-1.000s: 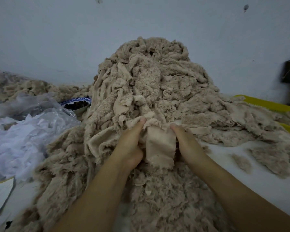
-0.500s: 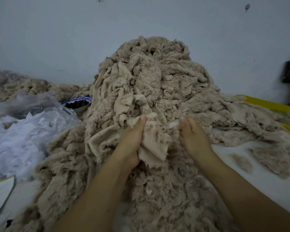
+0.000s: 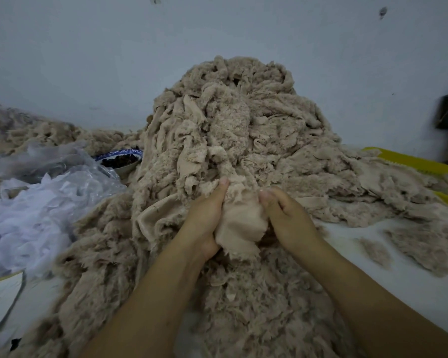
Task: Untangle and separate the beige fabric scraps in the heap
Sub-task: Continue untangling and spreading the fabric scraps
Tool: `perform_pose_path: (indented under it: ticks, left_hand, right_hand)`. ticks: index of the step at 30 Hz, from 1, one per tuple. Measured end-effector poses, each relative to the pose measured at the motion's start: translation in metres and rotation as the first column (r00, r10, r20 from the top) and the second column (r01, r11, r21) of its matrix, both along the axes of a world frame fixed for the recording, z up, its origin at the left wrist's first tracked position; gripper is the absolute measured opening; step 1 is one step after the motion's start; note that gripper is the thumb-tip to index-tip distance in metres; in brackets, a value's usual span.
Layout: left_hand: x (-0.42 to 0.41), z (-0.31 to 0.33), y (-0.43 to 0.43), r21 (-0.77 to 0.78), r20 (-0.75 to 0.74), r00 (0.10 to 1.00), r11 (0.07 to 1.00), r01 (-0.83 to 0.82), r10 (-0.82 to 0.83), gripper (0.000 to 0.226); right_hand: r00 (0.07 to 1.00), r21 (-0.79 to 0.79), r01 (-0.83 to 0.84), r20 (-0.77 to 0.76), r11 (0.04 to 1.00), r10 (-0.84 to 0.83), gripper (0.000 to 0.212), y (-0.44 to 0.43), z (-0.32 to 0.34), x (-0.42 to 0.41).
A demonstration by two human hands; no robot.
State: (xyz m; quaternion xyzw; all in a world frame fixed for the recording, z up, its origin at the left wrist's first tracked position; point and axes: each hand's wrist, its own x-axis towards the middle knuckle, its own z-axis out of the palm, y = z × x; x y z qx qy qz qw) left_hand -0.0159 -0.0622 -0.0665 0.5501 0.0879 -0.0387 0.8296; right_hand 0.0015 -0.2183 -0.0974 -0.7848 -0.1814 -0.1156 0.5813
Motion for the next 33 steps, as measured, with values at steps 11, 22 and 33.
perform_pose_path:
  ticks: [11,22,33]
  left_hand:
    - [-0.002,0.0,-0.004,0.063,0.041,0.992,0.992,0.114,-0.116,0.037]
    - [-0.01,-0.005,-0.005,0.47,0.072,0.968,0.864,0.182,-0.243,0.066]
    - [0.004,-0.011,0.019,0.67,0.591,0.784,0.425,-0.609,0.192,0.033]
  right_hand:
    - [0.973,0.169,0.122,-0.214,0.978,-0.084,0.055,-0.003,-0.003,0.008]
    - [0.983,-0.334,-0.139,0.064,0.932,0.17,0.018,0.004,-0.001,-0.006]
    - [0.897,0.865,0.095,-0.289,0.493,0.334,0.044,-0.031,0.014,0.019]
